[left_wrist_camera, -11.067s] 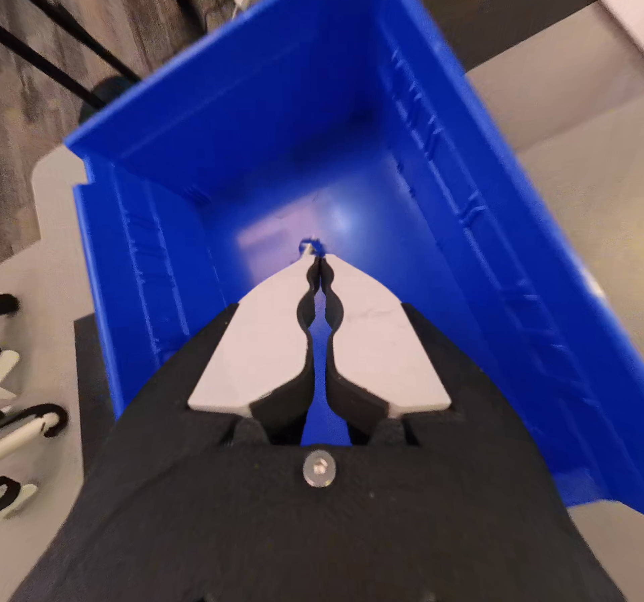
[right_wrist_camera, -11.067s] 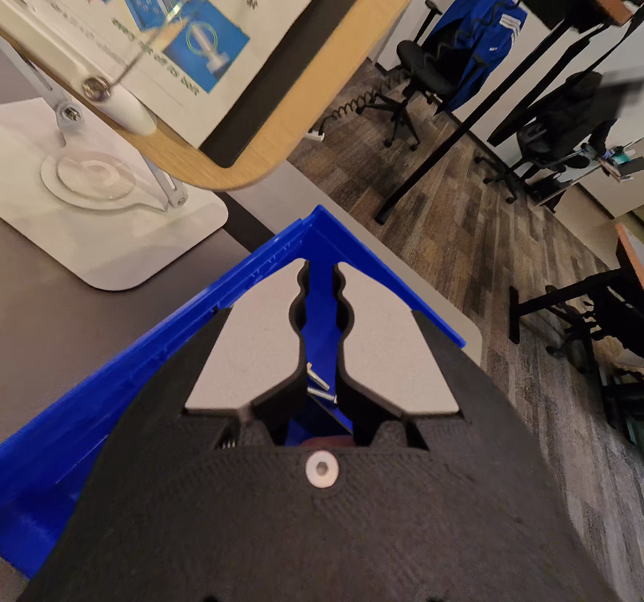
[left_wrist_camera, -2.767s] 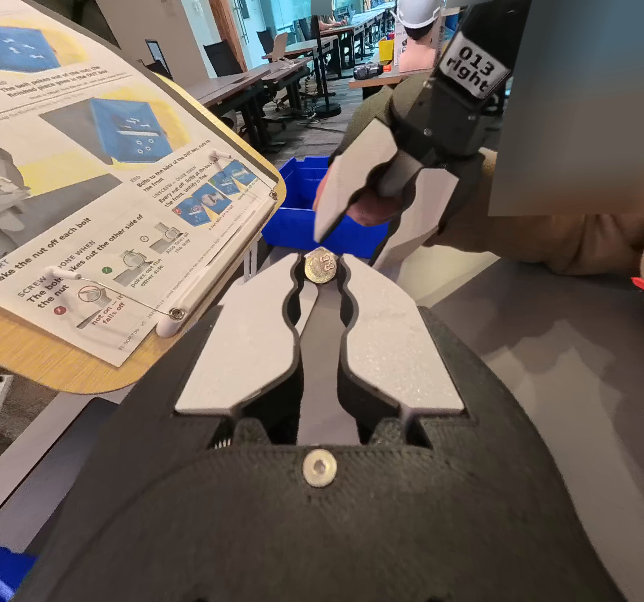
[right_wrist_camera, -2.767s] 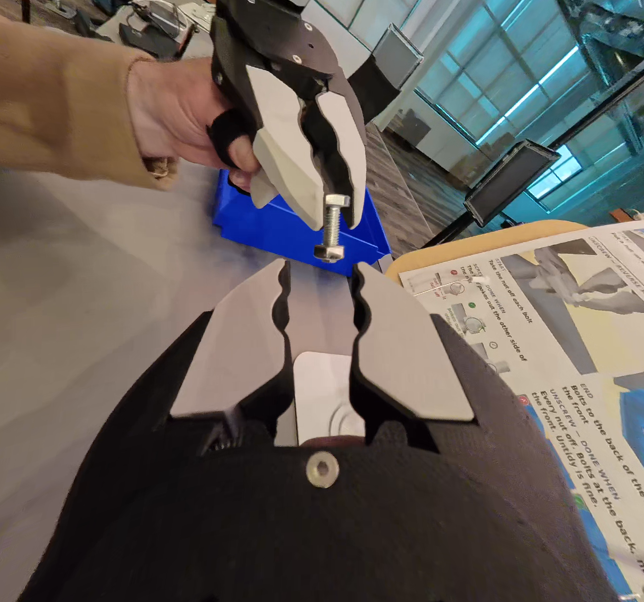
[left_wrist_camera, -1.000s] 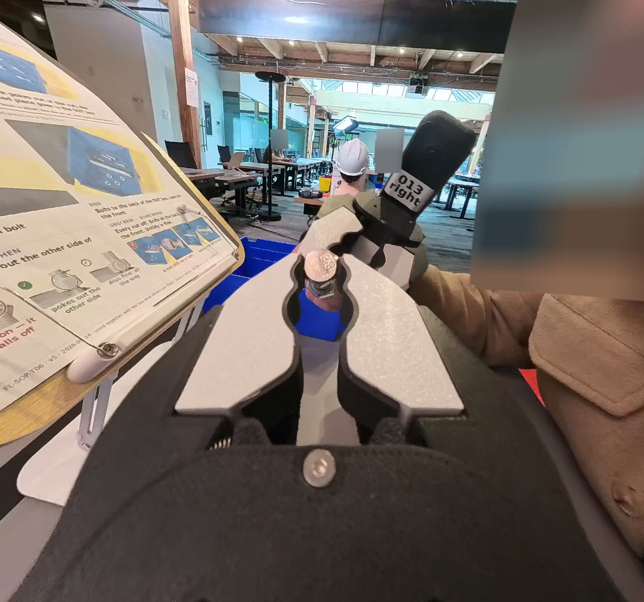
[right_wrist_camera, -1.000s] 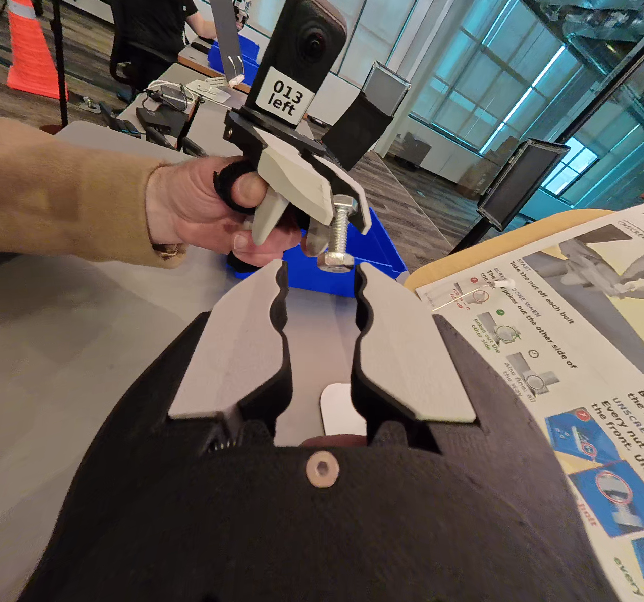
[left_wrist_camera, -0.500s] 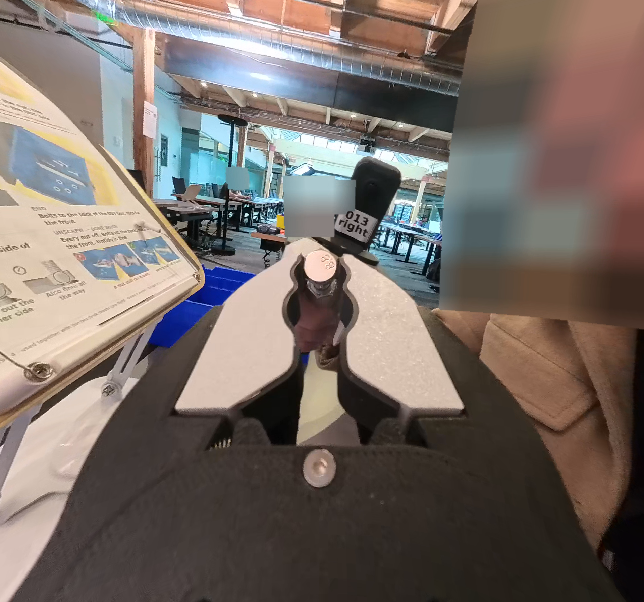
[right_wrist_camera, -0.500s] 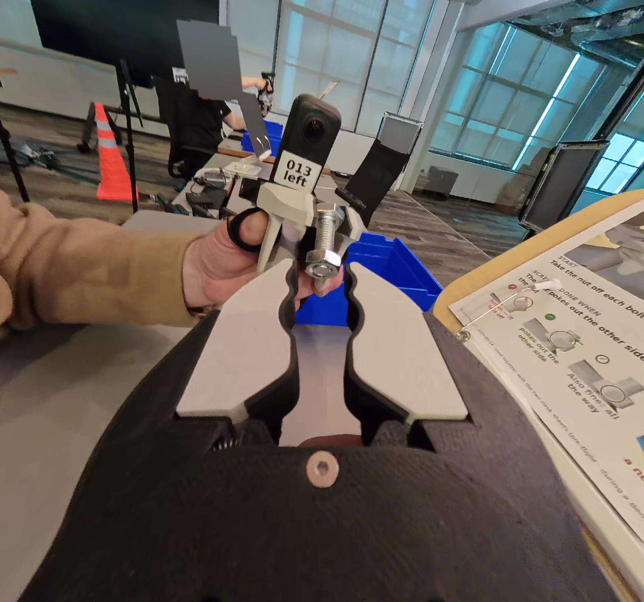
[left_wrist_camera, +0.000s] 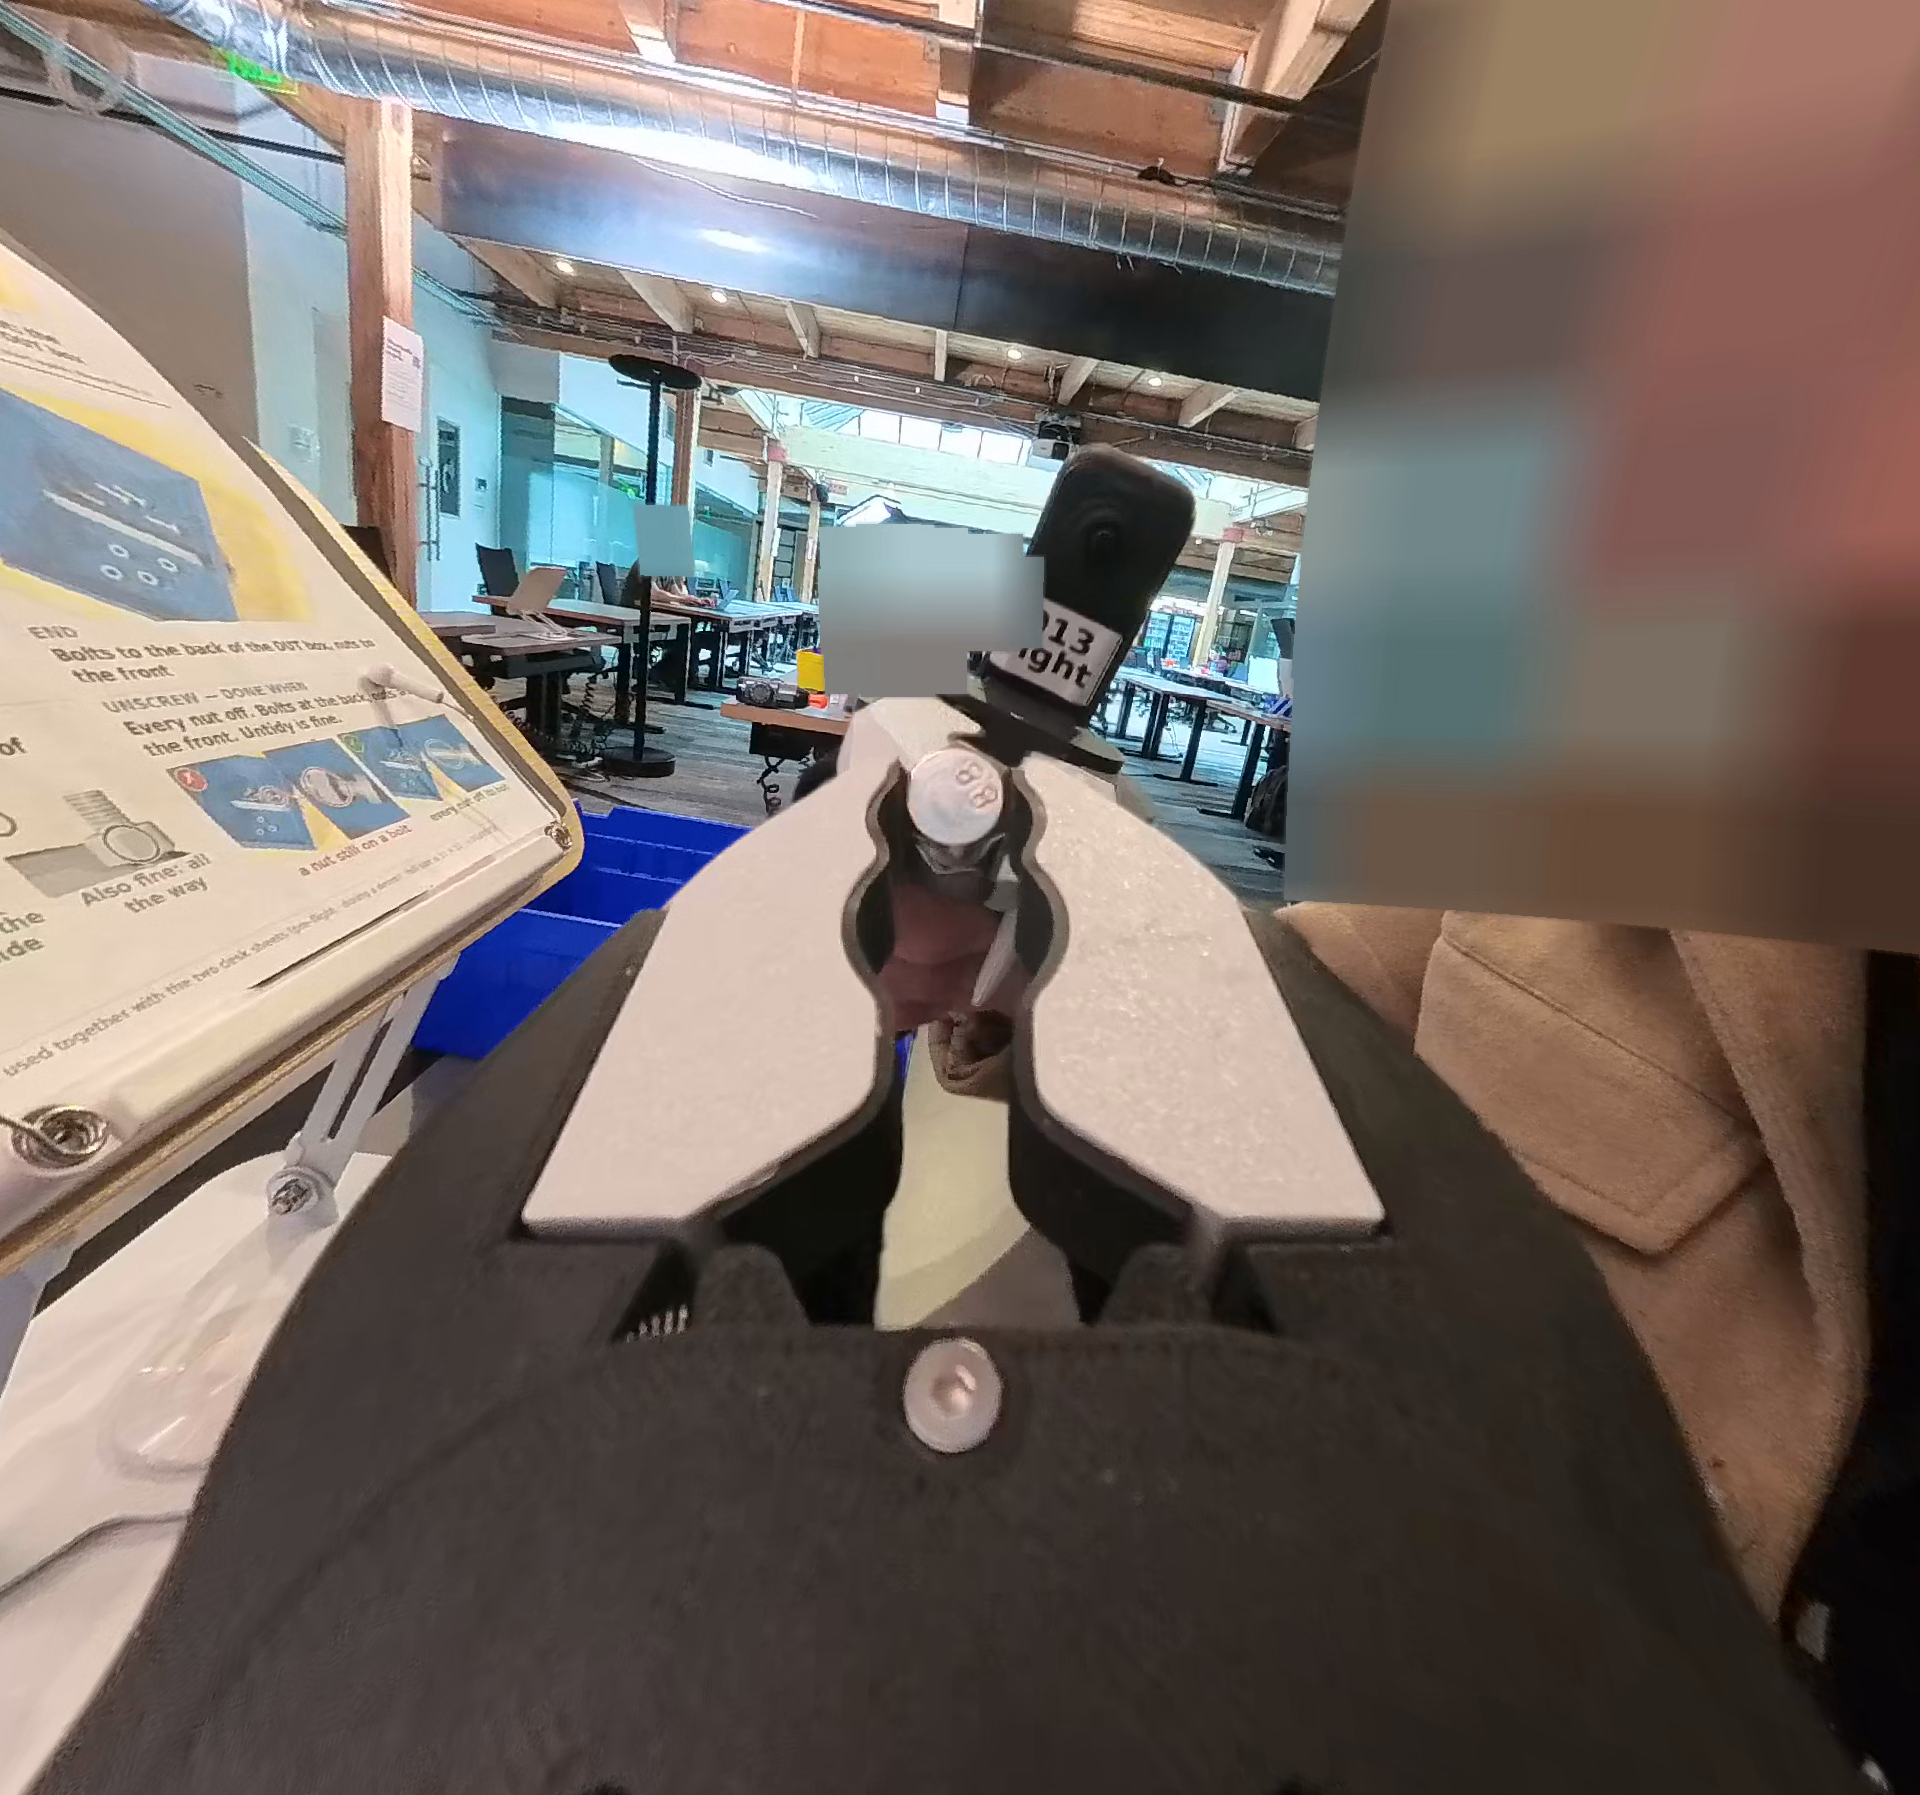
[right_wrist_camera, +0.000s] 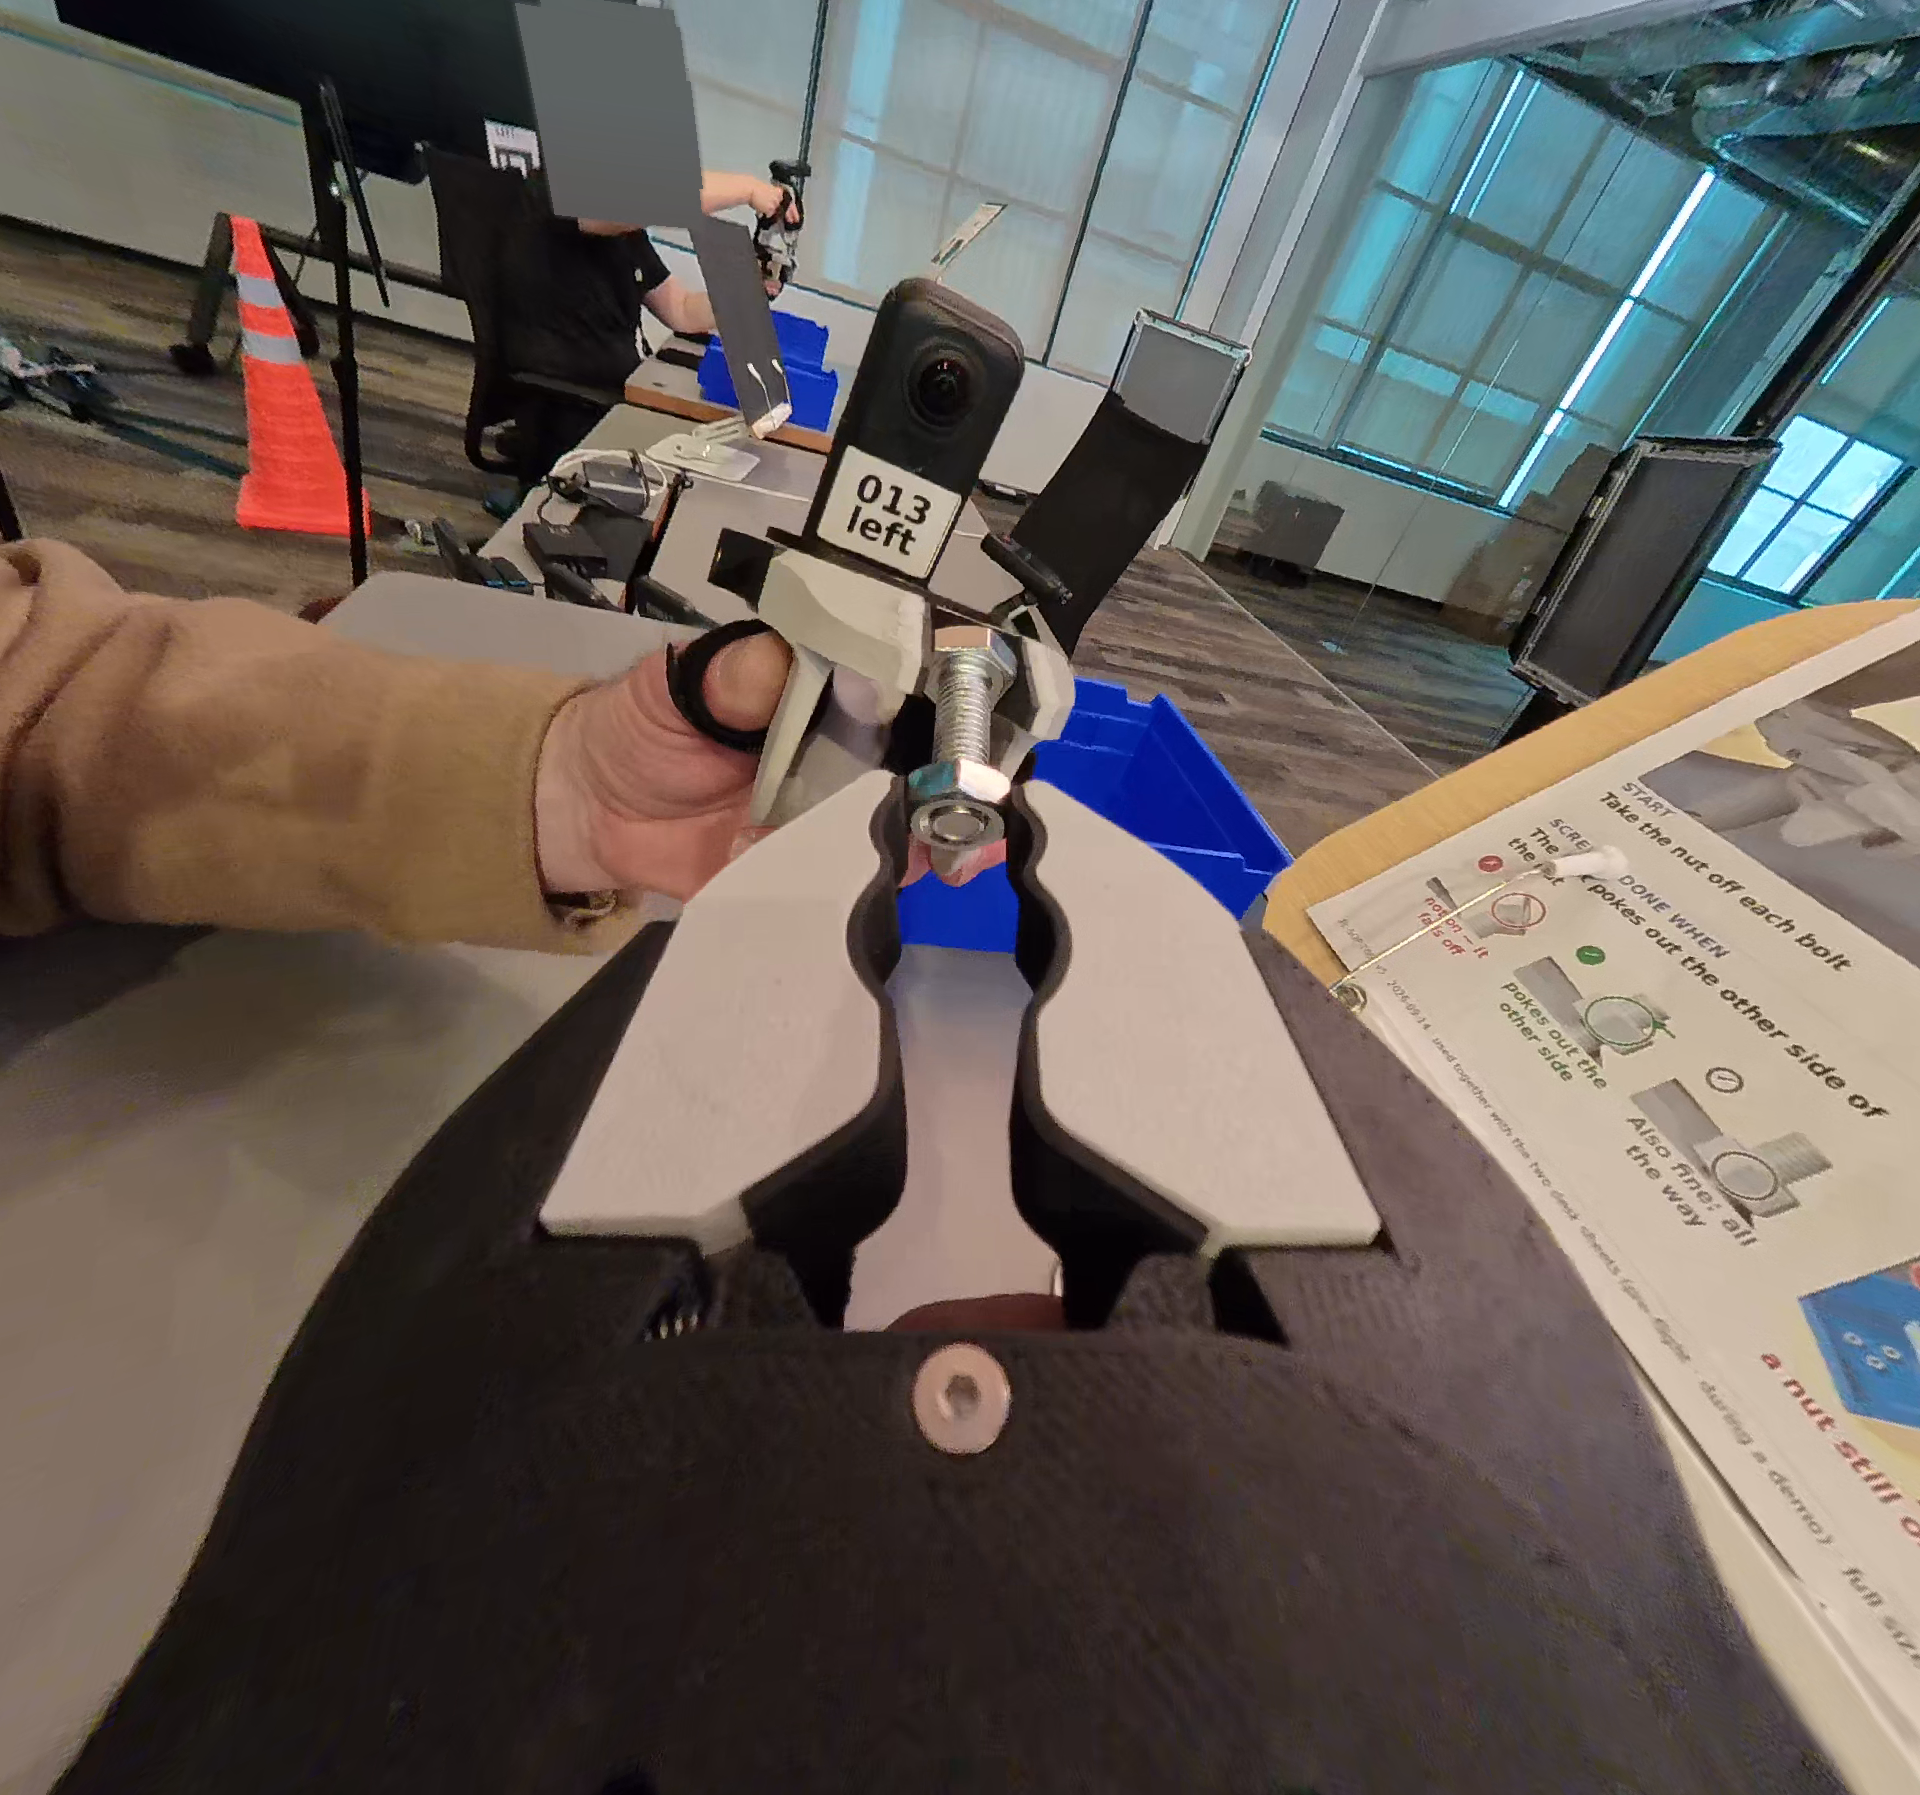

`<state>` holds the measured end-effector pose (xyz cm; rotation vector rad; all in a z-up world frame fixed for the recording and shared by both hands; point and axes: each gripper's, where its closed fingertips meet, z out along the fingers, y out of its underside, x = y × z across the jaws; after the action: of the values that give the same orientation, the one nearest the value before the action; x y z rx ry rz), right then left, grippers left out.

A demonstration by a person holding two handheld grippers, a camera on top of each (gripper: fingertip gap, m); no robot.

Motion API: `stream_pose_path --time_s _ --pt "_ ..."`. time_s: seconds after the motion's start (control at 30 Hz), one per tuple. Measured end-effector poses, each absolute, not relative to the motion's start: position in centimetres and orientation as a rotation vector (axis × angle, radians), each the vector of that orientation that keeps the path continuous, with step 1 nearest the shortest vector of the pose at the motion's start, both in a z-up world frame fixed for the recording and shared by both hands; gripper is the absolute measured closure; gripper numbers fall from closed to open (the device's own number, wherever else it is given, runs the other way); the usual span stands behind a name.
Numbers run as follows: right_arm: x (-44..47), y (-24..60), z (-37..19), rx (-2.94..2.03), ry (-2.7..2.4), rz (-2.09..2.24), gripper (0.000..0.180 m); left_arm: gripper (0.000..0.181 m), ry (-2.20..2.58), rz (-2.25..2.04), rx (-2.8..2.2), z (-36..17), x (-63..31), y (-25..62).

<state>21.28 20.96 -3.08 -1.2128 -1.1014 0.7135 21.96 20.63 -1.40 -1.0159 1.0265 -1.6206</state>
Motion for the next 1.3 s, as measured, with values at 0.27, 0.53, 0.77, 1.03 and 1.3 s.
stream_pose_path --time_s 0.27,0.53,0.77,1.03,1.3 --pt "21.4 20.5 -3.8 -1.237 -1.198 0.664 0.162 0.150 1.210 -1.411 -1.045 -2.1 22.3 19.8" --pt "21.5 19.9 -4.4 -1.238 -1.282 0.645 0.162 0.154 1.406 -1.160 -1.122 -3.7 22.2 19.4" --pt "21.4 19.6 -4.8 -1.245 -1.308 0.652 0.162 0.161 1.435 -1.145 -1.143 -4.3 22.1 19.4" --pt "21.5 19.8 -4.7 -1.244 -1.299 0.633 0.162 0.163 1.434 -1.082 -1.128 -4.3 22.1 19.6" --pt "21.7 20.2 -4.8 -1.270 -1.282 0.639 0.147 0.163 1.406 -1.044 -1.141 -4.3 22.1 20.2"
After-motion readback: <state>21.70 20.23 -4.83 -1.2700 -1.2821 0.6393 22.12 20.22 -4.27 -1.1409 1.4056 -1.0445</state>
